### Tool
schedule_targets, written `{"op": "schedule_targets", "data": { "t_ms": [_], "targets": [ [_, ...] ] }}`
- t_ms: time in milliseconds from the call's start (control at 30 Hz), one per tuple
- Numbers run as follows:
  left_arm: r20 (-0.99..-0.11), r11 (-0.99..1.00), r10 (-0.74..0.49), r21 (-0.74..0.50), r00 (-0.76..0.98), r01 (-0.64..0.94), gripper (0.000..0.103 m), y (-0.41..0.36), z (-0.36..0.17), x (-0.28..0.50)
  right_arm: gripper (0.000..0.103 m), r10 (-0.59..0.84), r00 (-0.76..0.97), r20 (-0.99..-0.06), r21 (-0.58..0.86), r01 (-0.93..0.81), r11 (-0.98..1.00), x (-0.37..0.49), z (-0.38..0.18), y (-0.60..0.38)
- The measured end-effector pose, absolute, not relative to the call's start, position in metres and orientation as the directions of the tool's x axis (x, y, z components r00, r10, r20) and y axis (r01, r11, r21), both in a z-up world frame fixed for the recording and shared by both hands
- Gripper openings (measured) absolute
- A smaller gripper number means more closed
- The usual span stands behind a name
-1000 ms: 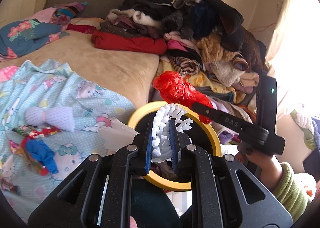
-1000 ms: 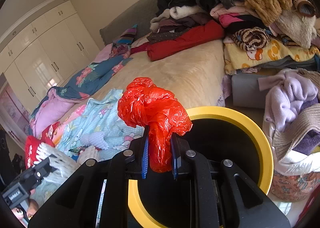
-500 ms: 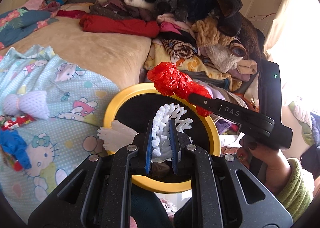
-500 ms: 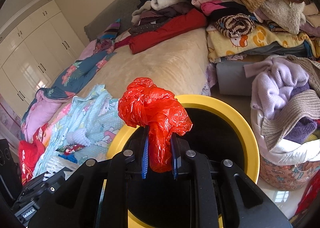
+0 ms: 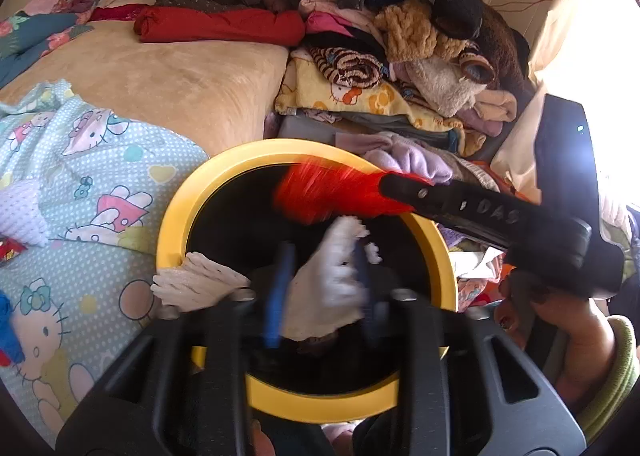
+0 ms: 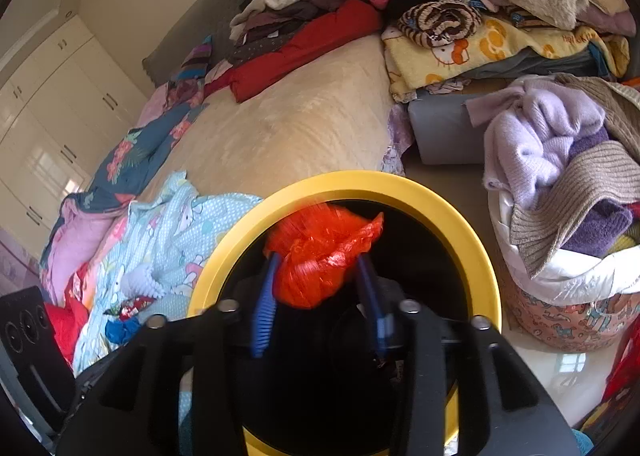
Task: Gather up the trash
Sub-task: 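Open both tools to drop the red bag and white cup into the bin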
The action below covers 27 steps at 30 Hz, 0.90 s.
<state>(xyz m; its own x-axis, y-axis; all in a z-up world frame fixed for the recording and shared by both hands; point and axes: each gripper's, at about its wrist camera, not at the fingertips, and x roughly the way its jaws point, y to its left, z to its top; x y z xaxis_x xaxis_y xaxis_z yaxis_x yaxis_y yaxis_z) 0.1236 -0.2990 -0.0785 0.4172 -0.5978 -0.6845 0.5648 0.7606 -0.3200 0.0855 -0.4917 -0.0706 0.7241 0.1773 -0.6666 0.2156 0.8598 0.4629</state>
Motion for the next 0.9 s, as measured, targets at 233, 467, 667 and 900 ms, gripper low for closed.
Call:
{"op": "schedule_targets", "data": {
  "t_ms": [233, 467, 667, 900],
  "targets": [
    [-0.670, 0.798, -0.569, -0.313, 0.476, 0.515, 0.086, -0.281, -0.072, 0.124, 0.064, 0.150, 0.753, -0.641, 0.467, 0.227, 0.854, 0.084, -0.068, -0.497],
    [-0.647, 0.813, -0.554, -0.287, 0.524, 0.507, 0.092, -0.270, -0.061, 0.118, 0.077, 0.118, 0.808, -0.577, 0.425, 0.173, 0.889, 0.079, -0.049, -0.484],
    [-0.649, 0.813, -0.555, -0.290, 0.520, 0.505, 0.092, -0.266, -0.062, 0.119, 0.078, 0.108, 0.819, -0.564, 0.409, 0.164, 0.898, 0.080, -0.044, -0.479],
    [-0.685, 0.837, -0.513, -0.267, 0.518, 0.477, 0.092, -0.253, -0.067, 0.125, 0.079, 0.102, 0.820, -0.564, 0.387, 0.153, 0.909, 0.082, -0.043, -0.470]
  ]
}}
